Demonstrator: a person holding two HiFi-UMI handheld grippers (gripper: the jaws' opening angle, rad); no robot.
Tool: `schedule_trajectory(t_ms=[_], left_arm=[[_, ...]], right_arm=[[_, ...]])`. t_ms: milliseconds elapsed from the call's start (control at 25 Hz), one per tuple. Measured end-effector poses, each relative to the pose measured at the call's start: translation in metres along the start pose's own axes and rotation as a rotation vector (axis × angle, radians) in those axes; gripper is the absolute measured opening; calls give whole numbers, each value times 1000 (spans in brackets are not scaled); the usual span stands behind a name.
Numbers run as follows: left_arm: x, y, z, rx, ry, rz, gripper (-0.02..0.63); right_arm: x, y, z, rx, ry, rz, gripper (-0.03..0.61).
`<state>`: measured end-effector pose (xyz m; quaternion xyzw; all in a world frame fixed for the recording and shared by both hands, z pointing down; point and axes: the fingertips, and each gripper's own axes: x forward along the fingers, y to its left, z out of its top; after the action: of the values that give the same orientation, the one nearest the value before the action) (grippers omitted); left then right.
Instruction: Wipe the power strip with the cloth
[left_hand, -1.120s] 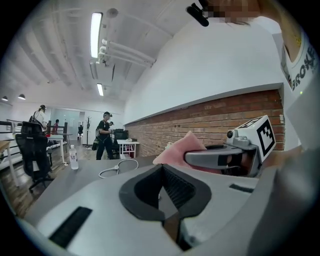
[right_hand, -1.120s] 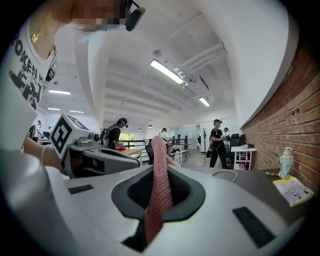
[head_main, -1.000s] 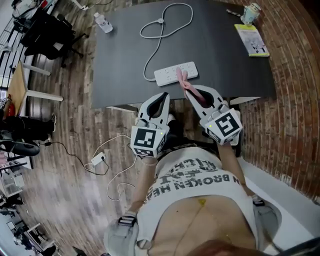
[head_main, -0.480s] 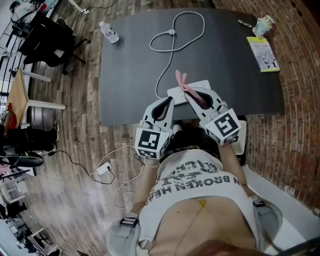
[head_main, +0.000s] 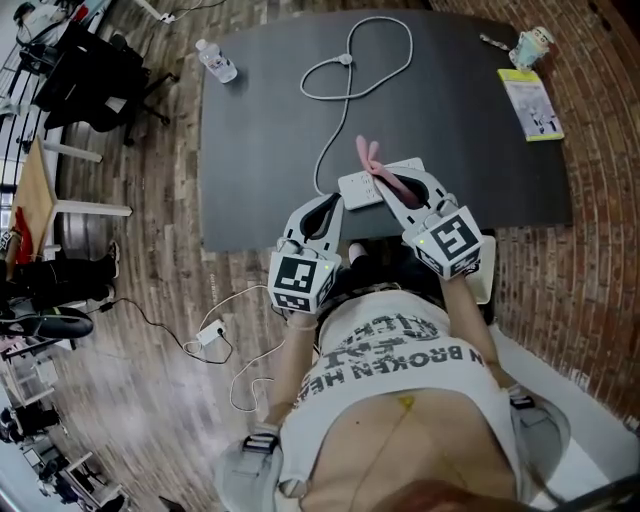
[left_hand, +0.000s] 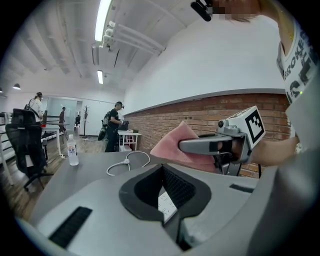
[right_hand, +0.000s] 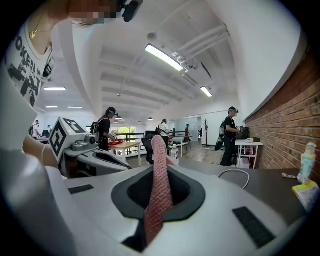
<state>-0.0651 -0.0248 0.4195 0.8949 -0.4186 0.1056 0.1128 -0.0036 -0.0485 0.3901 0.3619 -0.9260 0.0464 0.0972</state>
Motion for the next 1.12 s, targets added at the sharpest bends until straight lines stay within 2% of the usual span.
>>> schedule_trajectory(t_ms=[440, 720, 920, 1120], left_arm=[[9, 9, -1, -13, 7, 45, 8], [19, 11, -10, -10, 26, 45, 8], [30, 10, -27, -5, 53, 17, 9], [38, 14, -53, -8, 115, 3, 11]], right_arm=[[15, -11, -5, -10, 35, 54, 17], [20, -18, -15, -10, 64, 70, 17], [26, -21, -26, -12, 95, 86, 17], [37, -18, -41, -18, 141, 117, 17]])
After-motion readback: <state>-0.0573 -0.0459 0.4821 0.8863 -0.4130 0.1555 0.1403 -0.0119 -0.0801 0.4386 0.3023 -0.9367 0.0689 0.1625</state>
